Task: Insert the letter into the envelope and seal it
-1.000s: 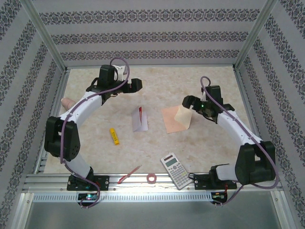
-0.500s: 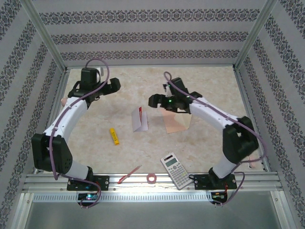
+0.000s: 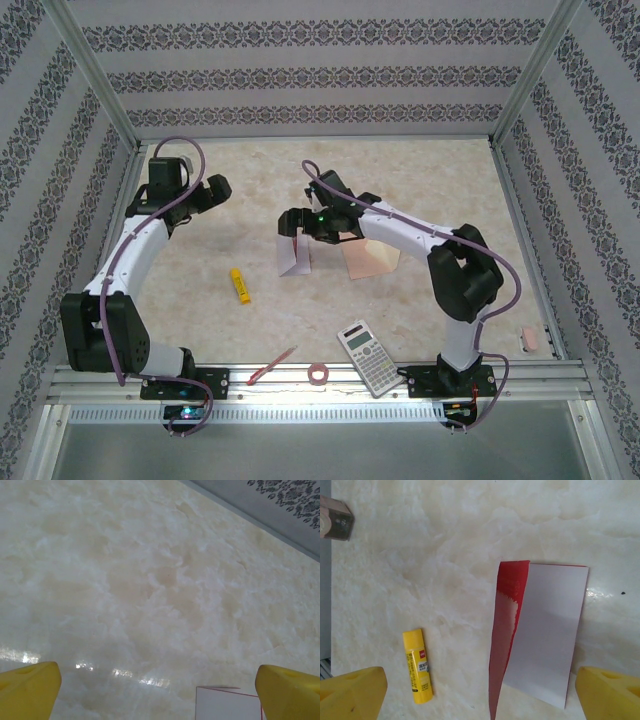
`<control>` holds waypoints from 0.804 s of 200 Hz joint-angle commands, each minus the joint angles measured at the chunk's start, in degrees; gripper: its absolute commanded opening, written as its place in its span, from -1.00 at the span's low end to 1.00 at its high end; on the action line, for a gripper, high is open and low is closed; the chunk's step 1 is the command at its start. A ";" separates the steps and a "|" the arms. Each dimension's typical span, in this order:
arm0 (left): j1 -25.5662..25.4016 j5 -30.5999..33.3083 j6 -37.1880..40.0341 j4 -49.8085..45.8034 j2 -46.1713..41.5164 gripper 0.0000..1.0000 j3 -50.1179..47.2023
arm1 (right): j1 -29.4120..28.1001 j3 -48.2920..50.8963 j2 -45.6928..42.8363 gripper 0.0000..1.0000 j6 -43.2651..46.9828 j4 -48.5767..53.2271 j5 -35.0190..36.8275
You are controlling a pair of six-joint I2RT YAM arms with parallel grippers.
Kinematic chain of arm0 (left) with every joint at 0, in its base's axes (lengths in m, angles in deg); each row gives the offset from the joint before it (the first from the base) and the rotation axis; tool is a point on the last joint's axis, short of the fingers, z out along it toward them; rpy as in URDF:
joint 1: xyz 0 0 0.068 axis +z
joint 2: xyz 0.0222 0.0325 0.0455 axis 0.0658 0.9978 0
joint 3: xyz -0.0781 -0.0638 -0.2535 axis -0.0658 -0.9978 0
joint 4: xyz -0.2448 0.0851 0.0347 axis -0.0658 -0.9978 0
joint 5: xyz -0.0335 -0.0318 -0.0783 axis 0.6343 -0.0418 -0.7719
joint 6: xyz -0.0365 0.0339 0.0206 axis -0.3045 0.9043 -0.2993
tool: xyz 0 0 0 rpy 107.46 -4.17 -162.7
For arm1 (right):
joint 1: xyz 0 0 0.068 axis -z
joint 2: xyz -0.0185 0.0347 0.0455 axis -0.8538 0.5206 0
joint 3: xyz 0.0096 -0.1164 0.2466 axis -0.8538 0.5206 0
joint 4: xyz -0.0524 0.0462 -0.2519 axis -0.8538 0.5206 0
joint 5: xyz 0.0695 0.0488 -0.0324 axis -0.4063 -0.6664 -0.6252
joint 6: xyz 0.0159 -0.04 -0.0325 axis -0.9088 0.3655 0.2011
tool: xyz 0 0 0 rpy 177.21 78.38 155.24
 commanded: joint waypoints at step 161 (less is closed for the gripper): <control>2.65 -4.96 -1.71 3.86 0.05 0.99 -3.37 | -2.48 -7.48 10.49 -0.10 -1.41 2.82 -1.41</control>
